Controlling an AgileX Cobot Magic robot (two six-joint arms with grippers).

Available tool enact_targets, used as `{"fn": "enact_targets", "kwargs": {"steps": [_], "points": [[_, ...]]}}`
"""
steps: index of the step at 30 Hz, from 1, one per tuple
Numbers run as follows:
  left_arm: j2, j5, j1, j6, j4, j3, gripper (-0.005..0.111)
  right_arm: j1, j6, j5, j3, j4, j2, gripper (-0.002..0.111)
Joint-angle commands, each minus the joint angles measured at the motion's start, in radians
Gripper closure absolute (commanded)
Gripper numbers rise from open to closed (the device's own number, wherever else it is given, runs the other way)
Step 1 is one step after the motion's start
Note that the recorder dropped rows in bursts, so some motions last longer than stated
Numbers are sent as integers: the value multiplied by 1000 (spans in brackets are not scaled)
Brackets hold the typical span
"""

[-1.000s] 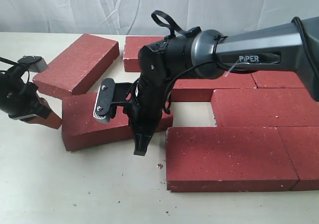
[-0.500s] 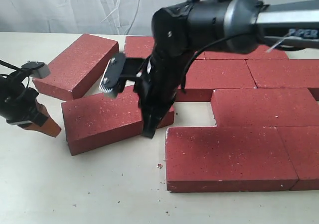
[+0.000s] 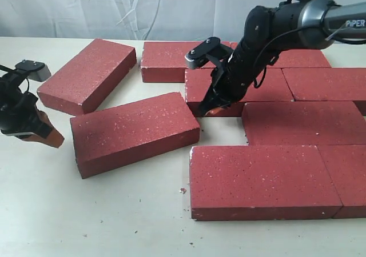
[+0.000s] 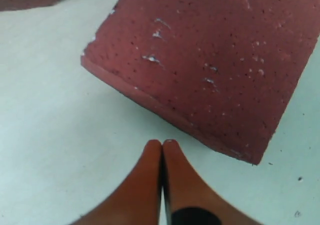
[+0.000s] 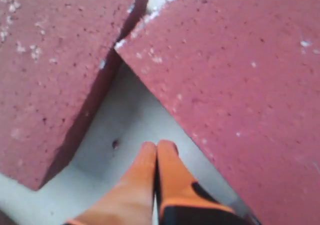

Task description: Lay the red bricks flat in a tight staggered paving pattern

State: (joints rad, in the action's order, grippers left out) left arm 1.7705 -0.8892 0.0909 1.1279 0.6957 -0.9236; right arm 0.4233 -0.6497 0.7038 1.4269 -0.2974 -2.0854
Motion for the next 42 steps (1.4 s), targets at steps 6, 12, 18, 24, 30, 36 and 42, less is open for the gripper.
{"fn": "enact_targets", "kwargs": {"steps": [6, 12, 18, 24, 30, 36, 42], "points": [[21, 47, -2, -2, 52, 9, 107, 7, -76, -115, 0, 11, -35, 109], [77, 61, -2, -2, 57, 9, 107, 14, -85, -114, 0, -82, -35, 109], [77, 59, -2, -2, 75, 1, 107, 50, -116, 0, 22, -89, -35, 109], [77, 59, -2, 0, 77, 1, 107, 67, -116, 137, 70, -97, -35, 109], [77, 81, -2, 16, 91, 1, 107, 67, -122, 210, 70, -110, -29, 109], [77, 113, -2, 16, 100, -5, 107, 67, -146, 255, 70, -142, -16, 109], [77, 138, -2, 31, 132, -4, 107, 67, -153, 261, 70, -156, -14, 109]]}}
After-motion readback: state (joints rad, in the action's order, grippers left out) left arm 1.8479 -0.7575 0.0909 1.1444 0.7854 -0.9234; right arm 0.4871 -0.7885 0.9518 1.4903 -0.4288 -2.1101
